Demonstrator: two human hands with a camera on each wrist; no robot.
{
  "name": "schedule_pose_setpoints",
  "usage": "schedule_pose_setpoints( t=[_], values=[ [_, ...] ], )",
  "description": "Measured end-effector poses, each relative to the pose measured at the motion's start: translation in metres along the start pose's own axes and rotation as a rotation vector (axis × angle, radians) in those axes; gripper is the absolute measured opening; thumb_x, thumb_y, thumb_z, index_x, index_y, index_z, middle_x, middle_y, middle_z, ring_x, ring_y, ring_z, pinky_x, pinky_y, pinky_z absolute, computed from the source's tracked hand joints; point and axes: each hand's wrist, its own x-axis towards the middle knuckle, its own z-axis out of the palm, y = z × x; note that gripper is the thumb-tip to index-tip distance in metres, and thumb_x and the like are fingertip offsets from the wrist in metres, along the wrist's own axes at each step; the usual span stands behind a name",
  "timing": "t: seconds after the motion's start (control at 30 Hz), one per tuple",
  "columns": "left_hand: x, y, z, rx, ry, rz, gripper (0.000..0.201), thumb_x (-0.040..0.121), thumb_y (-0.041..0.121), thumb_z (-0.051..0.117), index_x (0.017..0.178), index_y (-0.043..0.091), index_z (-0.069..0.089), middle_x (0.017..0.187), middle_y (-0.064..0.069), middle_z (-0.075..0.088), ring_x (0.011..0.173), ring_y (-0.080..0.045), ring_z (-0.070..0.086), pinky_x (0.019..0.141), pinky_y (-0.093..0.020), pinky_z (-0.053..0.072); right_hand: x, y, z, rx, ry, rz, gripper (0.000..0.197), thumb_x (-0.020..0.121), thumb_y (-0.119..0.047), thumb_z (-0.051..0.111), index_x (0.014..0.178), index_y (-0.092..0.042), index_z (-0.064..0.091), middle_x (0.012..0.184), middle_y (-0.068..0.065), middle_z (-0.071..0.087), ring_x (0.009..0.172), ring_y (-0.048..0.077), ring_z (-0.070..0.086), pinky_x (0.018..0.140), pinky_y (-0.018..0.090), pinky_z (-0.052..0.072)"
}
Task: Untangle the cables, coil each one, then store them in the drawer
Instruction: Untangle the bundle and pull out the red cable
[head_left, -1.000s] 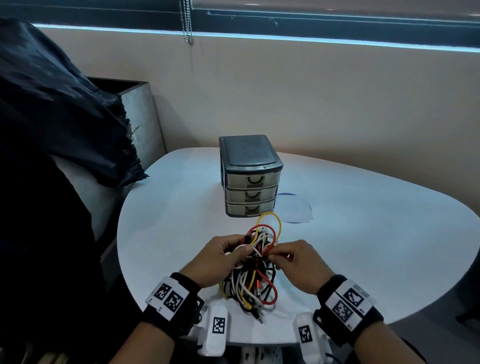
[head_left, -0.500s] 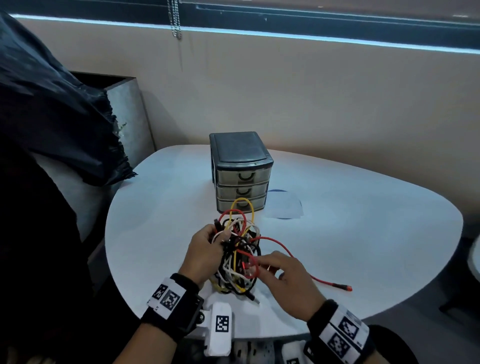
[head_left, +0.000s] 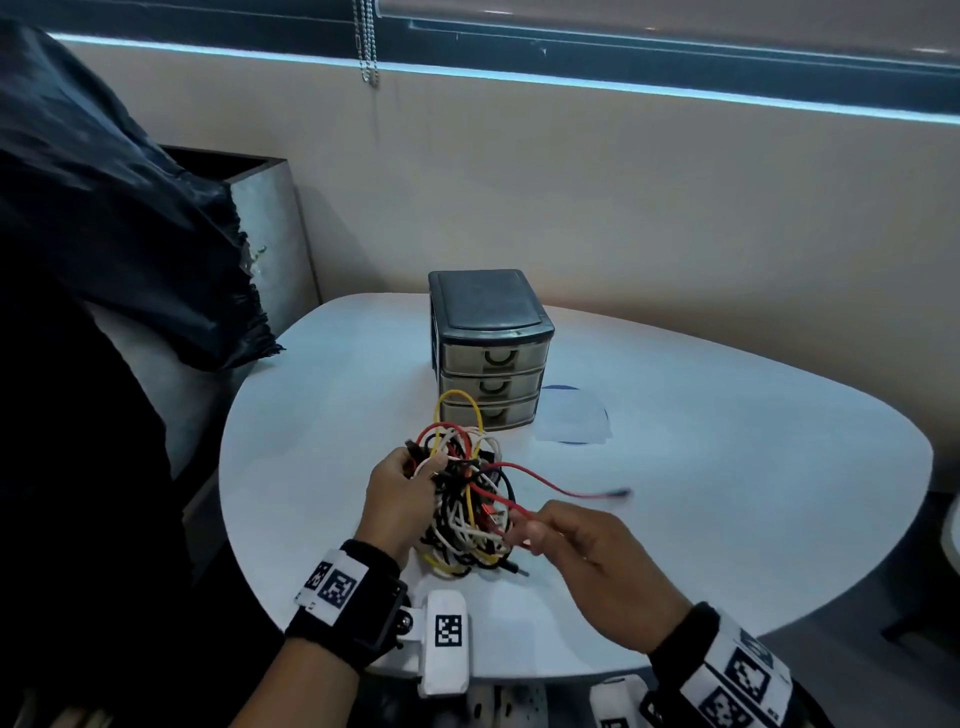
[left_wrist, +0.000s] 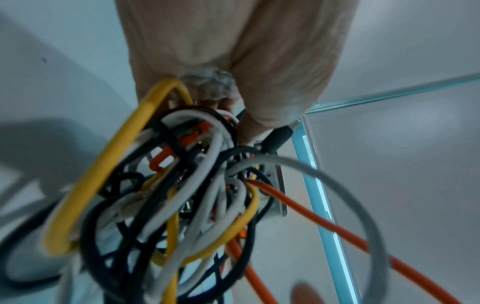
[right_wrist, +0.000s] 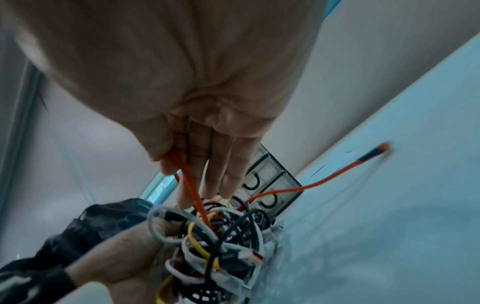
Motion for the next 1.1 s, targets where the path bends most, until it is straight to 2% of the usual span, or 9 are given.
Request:
schedule_pose_setpoints(
  t=[0.1,0.2,0.37,0.47,0.53,0.6,0.7,0.9,1.1],
  values=[
    [0.005,0.002,-0.007,-0.015,0.035,0.004,0.010,0.098,0.021,0.062,0.097,0.014,0.070,0.096,-0.005,0.075,0.095,-0.024,0.071,0.091,-0.043,0.056,-0.004,-0.008,-0.010,0.097,0.043,0.022,0.038,0.100,-0.033,0.048,0.066,-0.018,0.055,0.063,0.001,0.067,0.079,0.010,0.072,0.076,0.034,0.054],
    [0.006,0.002,-0.011,0.010,0.029,0.008,0.010,0.097,0.022,0.063,0.096,0.015,0.070,0.096,-0.005,0.076,0.097,-0.027,0.071,0.096,-0.049,0.054,-0.006,-0.015,-0.018,0.137,0.085,0.012,0.046,0.099,-0.036,0.052,0.059,-0.012,0.048,0.048,0.004,0.047,0.048,0.015,0.050,0.058,0.043,0.045],
    [0.012,-0.001,-0.012,0.002,0.039,-0.002,0.013,0.097,0.025,0.064,0.098,0.014,0.071,0.096,-0.004,0.076,0.096,-0.025,0.071,0.095,-0.051,0.054,-0.009,-0.034,-0.019,0.289,0.005,-0.079,0.035,0.088,-0.041,0.057,0.073,-0.011,0.067,0.067,0.013,0.064,0.065,0.021,0.060,0.070,0.030,0.048],
    [0.015,0.000,-0.011,0.008,0.018,-0.011,0.013,0.097,0.025,0.064,0.097,0.015,0.071,0.095,-0.004,0.077,0.096,-0.026,0.072,0.095,-0.053,0.054,-0.008,-0.041,-0.014,0.274,-0.059,-0.065,0.024,0.095,-0.034,0.054,0.089,-0.020,0.072,0.061,0.004,0.060,0.062,0.019,0.057,0.076,0.038,0.052],
    [0.016,0.001,-0.014,-0.011,0.026,-0.020,0.013,0.097,0.024,0.064,0.098,0.013,0.071,0.096,-0.005,0.077,0.096,-0.027,0.072,0.096,-0.051,0.054,-0.007,-0.043,-0.015,0.210,-0.069,0.006,0.023,0.101,-0.025,0.050,0.091,-0.022,0.071,0.051,-0.004,0.049,0.049,0.014,0.046,0.064,0.041,0.053],
    [0.017,0.001,-0.017,-0.052,0.036,-0.034,0.013,0.097,0.022,0.063,0.098,0.011,0.071,0.097,-0.007,0.077,0.097,-0.028,0.072,0.096,-0.049,0.054,-0.005,-0.039,-0.023,0.148,-0.079,0.117,0.025,0.103,-0.020,0.048,0.089,-0.015,0.069,0.045,-0.007,0.040,0.039,0.011,0.035,0.047,0.030,0.040],
    [0.013,0.001,-0.018,-0.054,0.022,-0.008,0.012,0.097,0.022,0.064,0.097,0.011,0.070,0.097,-0.007,0.076,0.098,-0.027,0.071,0.095,-0.047,0.055,-0.003,-0.032,-0.036,0.125,-0.074,0.266,0.028,0.102,-0.022,0.047,0.088,-0.014,0.070,0.043,0.003,0.042,0.036,0.017,0.030,0.043,0.025,0.029],
    [-0.003,0.001,-0.006,0.039,-0.032,0.141,0.010,0.095,0.023,0.066,0.093,0.014,0.068,0.093,-0.003,0.074,0.088,-0.018,0.068,0.082,-0.035,0.053,0.011,-0.002,-0.017,-0.109,-0.174,0.467,0.020,0.098,-0.035,0.054,0.108,-0.022,0.067,0.093,0.004,0.073,0.037,0.013,0.055,0.045,0.022,0.043],
    [-0.006,-0.003,0.001,-0.003,0.092,0.178,0.008,0.093,0.023,0.068,0.092,0.015,0.068,0.090,-0.003,0.073,0.082,-0.016,0.067,0.076,-0.030,0.054,0.026,0.004,0.012,-0.139,-0.224,0.397,0.032,0.094,-0.036,0.061,0.082,-0.008,0.071,0.055,-0.005,0.067,0.039,0.010,0.040,0.044,0.017,0.035]
  ],
)
